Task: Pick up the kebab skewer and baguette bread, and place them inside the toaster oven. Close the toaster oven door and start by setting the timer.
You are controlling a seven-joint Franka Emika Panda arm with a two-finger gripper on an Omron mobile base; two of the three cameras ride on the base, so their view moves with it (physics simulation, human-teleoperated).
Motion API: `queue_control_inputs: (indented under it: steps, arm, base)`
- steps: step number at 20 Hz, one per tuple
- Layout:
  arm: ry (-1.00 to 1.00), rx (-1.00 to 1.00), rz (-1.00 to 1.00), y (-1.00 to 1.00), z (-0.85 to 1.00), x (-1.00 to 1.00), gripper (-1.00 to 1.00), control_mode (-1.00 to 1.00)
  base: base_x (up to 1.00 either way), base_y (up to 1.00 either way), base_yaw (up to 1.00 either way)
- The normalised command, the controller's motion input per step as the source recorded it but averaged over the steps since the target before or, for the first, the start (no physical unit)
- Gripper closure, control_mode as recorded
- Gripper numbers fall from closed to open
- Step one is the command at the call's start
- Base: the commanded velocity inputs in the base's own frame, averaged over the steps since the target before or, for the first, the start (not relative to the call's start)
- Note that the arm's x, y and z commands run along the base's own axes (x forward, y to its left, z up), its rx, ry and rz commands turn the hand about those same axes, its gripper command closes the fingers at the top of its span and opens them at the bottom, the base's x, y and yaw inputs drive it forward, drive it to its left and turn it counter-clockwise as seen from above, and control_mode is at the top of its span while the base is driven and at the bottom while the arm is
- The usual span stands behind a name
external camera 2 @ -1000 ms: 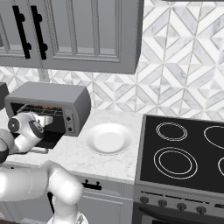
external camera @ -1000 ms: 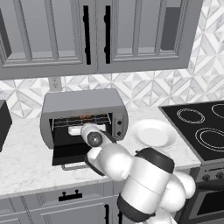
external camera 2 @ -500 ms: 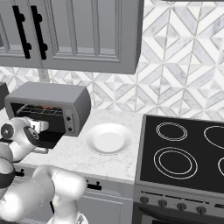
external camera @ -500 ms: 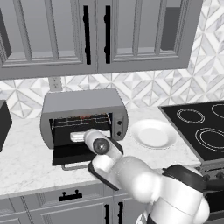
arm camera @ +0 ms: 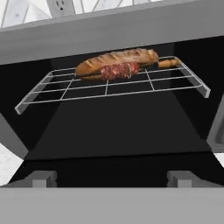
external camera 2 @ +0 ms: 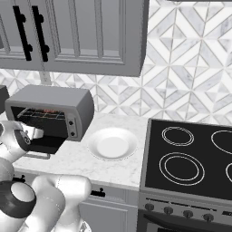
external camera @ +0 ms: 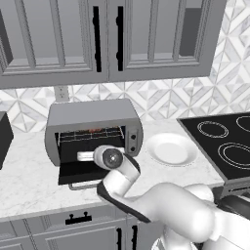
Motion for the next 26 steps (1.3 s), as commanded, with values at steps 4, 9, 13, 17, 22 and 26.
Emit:
queue_control_inputs:
  steps: [4, 9, 13, 17, 22, 26]
  arm:
    - [0.14, 0.0, 0.0, 0.0, 0.0, -0.59, -1.0, -1.0]
    - [0.17, 0.0, 0.0, 0.0, 0.0, -0.56, -1.0, -1.0]
    - [0.12, 0.0, 0.0, 0.0, -0.01, -0.56, -1.0, -1.0]
    - [0.07, 0.0, 0.0, 0.0, -0.12, -0.57, -1.0, -1.0]
    - [0.01, 0.0, 0.0, 0.0, -0.21, -0.58, -1.0, -1.0]
    - [0.0, 0.0, 0.0, 0.0, -0.21, -0.51, -1.0, -1.0]
  base:
    - [0.0, 0.0, 0.0]
    - [0.0, 0.0, 0.0]
    - [0.0, 0.0, 0.0]
    - [0.0, 0.0, 0.0]
    - [0.0, 0.0, 0.0]
    - [0.0, 0.0, 0.0]
